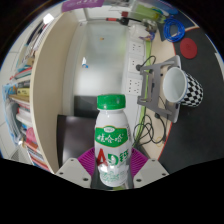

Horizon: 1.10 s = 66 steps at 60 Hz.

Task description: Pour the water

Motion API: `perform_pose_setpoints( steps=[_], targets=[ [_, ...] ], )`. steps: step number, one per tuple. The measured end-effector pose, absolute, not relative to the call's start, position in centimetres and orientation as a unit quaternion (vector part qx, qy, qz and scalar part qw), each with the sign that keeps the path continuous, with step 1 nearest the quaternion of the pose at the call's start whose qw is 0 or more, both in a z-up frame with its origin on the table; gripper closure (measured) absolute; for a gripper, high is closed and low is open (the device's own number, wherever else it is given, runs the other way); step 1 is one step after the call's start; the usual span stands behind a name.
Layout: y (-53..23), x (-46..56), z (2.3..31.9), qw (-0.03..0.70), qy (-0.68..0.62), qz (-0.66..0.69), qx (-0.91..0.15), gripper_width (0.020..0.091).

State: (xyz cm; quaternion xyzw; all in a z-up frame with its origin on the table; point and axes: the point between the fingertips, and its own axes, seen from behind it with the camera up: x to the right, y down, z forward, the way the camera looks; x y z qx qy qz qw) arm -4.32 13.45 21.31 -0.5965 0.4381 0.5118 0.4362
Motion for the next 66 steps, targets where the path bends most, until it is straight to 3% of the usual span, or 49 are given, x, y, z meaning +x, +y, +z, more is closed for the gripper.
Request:
perform_pose_setpoints(
  steps=[23,40,51,60,66],
  targets=[
    [16.1,1.4,18.4,0.304,0.591,0.591,-0.457,0.0678],
    [16.1,-0.2,15.4,0.244,0.601,0.589,-0.482,0.068],
    [15.5,0.3,17.1,0.269,0.577,0.576,-0.514,0.0677],
    [15.6,2.2,21.0,0.349,0.508,0.536,-0.577,0.0679],
    [15.3,4.5,21.8,0.414,0.436,0.462,-0.653,0.0679]
  ],
)
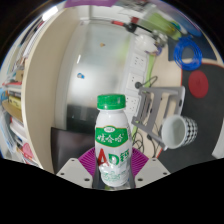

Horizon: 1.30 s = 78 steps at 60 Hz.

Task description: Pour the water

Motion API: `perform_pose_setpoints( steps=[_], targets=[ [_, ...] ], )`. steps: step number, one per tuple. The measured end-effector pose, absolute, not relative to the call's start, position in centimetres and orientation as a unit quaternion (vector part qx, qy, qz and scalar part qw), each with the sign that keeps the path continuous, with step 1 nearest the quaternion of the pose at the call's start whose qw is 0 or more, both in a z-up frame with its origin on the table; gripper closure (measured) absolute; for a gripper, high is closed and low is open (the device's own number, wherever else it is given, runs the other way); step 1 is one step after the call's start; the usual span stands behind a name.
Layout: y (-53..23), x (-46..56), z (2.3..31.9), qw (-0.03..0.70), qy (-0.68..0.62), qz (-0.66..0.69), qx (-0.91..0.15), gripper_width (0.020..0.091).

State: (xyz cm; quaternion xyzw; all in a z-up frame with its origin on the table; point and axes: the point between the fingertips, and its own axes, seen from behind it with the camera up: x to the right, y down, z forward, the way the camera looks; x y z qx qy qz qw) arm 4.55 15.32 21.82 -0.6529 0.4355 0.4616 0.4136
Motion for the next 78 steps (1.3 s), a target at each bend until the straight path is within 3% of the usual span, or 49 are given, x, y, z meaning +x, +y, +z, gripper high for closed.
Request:
perform_pose_setpoints(
  steps=[9,25,47,51,61,67,69,78],
  targets=[
    [15.1,12.2,22.5,0.516,0.351,0.316,-0.714,0.0664],
    [14.8,25.9,17.5,0.593,0.194,0.009,-0.781,0.0643],
    [15.5,29.0,6.9,0.561,0.127,-0.048,-0.817,0.0631],
    [15.5,29.1,6.9,0.576,0.133,-0.038,-0.806,0.0626],
    [15.0,29.3,7.1,0.586,0.151,-0.014,-0.796,0.0535],
    [14.2,29.3,6.2,0.571,0.159,-0.015,-0.806,0.0279],
    [14.0,29.3,6.2,0.57,0.158,-0.016,-0.806,0.0231],
    [12.4,28.1,6.8,0.568,0.146,-0.005,-0.81,0.0246]
  ],
)
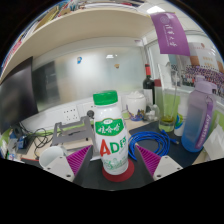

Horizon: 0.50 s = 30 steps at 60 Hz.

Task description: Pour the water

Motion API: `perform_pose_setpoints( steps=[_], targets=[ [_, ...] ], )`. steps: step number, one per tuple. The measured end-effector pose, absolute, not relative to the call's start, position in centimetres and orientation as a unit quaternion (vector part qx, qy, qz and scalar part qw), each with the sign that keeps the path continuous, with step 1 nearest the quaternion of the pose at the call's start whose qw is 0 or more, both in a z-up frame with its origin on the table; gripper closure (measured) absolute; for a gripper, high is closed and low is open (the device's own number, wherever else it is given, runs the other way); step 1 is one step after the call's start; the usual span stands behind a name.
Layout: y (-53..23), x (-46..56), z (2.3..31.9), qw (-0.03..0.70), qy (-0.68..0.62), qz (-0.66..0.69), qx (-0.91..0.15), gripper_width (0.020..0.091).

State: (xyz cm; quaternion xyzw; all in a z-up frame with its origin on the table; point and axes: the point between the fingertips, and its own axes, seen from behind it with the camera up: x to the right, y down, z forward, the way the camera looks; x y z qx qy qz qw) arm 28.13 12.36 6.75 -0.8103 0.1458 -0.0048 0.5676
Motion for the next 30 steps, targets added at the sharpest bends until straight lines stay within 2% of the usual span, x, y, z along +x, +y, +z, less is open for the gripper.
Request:
perform_pose_setpoints(
  steps=[13,30],
  targets=[
    [5.5,26.4,5.8,0.498,0.1,-0.014,-0.861,0.0248],
    [-2.1,25.1,11.8,0.453,0.071,0.003,-0.889,0.0247]
  ],
)
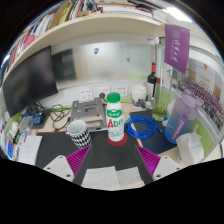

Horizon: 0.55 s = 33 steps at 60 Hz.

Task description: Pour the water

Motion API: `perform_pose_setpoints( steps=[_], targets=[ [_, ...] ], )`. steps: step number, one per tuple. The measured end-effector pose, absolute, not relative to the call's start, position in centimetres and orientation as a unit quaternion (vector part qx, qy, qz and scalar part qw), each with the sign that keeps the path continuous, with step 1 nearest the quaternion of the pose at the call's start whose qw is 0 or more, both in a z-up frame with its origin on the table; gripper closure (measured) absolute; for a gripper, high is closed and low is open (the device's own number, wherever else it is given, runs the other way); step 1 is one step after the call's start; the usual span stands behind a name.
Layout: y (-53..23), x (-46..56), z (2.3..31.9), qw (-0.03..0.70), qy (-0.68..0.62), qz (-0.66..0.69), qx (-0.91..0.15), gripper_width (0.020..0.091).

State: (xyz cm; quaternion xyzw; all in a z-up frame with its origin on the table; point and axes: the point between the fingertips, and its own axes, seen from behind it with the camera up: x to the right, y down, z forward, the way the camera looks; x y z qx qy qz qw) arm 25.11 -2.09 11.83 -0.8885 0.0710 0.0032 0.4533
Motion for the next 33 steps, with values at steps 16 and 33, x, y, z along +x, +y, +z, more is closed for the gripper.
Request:
perform_pose_setpoints(
  steps=[16,33],
  targets=[
    [-4.8,24.3,16.4,0.443,0.048,-0.004,-0.895,0.0252],
    [-5.3,21.9,18.7,0.445,0.034,0.016,-0.895,0.0266]
  ],
)
